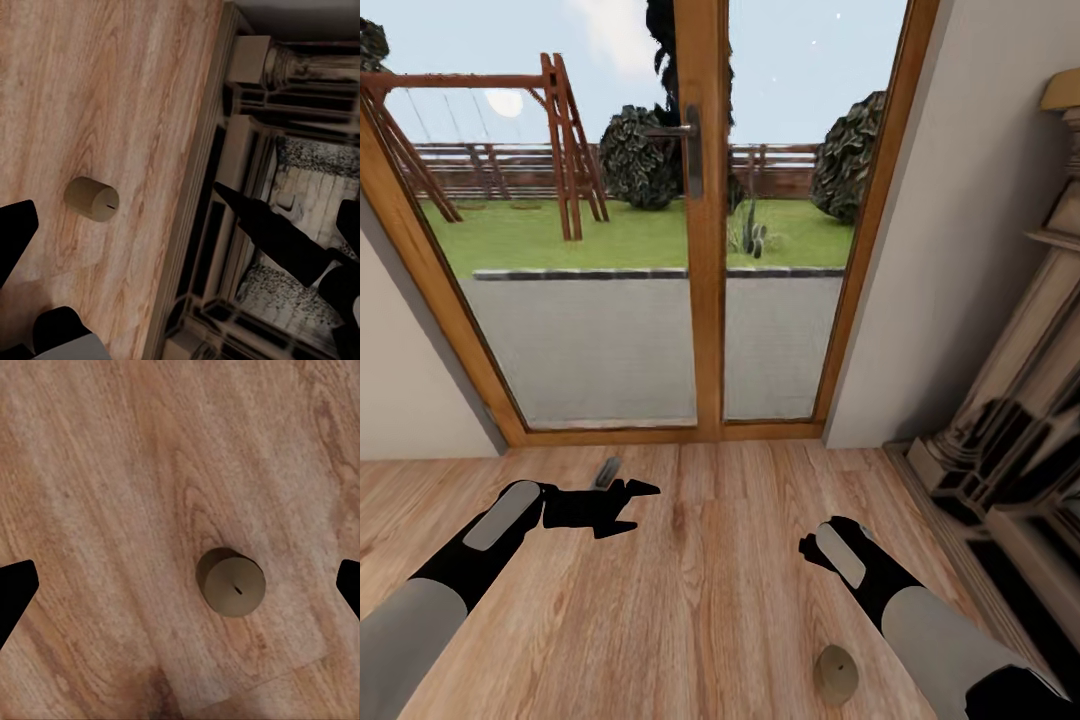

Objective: Place each of the two pumpkins and all three candles from the living room inside a cabinet in the living room (use any cabinet), then make sure every cabinet is closed, and position the cauldron so it is next to a table in the living room.

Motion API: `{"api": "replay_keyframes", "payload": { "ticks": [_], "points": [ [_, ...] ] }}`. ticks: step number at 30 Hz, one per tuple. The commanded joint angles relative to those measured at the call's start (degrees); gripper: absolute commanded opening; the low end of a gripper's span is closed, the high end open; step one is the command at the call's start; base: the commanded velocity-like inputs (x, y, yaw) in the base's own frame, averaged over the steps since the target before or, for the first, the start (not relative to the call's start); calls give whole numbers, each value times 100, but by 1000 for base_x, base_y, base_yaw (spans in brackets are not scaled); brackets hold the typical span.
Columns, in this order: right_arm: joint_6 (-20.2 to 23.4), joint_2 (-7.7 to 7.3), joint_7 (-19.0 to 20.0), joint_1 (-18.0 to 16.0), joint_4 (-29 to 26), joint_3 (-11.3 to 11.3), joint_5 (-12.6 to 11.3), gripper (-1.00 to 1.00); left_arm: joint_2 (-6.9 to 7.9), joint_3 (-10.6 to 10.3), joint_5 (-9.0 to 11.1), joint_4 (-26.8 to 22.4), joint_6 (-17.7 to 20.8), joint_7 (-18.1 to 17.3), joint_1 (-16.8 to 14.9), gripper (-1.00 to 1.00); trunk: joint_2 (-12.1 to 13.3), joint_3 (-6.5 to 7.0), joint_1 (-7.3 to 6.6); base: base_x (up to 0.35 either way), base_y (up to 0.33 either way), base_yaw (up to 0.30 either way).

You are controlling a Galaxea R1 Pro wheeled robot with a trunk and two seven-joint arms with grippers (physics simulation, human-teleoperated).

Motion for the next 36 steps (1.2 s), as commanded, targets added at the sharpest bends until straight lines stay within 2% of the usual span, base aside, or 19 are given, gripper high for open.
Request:
{"api": "replay_keyframes", "payload": {
  "ticks": [1,6,13,17,24,27,28,31,36],
  "points": [
    [25,-9,-42,-5,-10,44,-38,100,5,-14,65,-9,1,56,-6,100,-44,-24,22,0,0,0],
    [95,-12,-77,-5,1,83,-46,100,6,-14,65,-9,1,54,-4,100,-245,-113,132,0,0,0],
    [541,-10,-168,-5,11,96,-57,100,5,-14,65,-13,2,53,-4,100,-525,-239,285,0,0,0],
    [590,-6,-404,-4,15,97,-60,100,-5,-19,65,-13,2,53,-4,100,-686,-311,373,0,0,0],
    [536,-21,-453,-2,14,86,-60,100,-17,-16,65,-8,2,53,-5,100,-967,-437,527,0,0,0],
    [401,-93,-434,-4,9,86,-54,100,-32,-15,65,-7,2,53,-5,100,-1087,-490,593,0,0,0],
    [230,-170,-413,-3,8,96,-40,100,-35,-15,65,-6,2,53,-5,100,-1127,-508,615,0,0,0],
    [75,-305,-295,-4,2,102,-30,100,-24,-14,65,-11,4,47,-4,100,-1247,-562,681,0,0,0],
    [-35,-363,85,-4,6,105,-29,100,-16,-14,72,-11,9,40,-6,100,-1448,-652,791,0,0,0]
  ]
}}
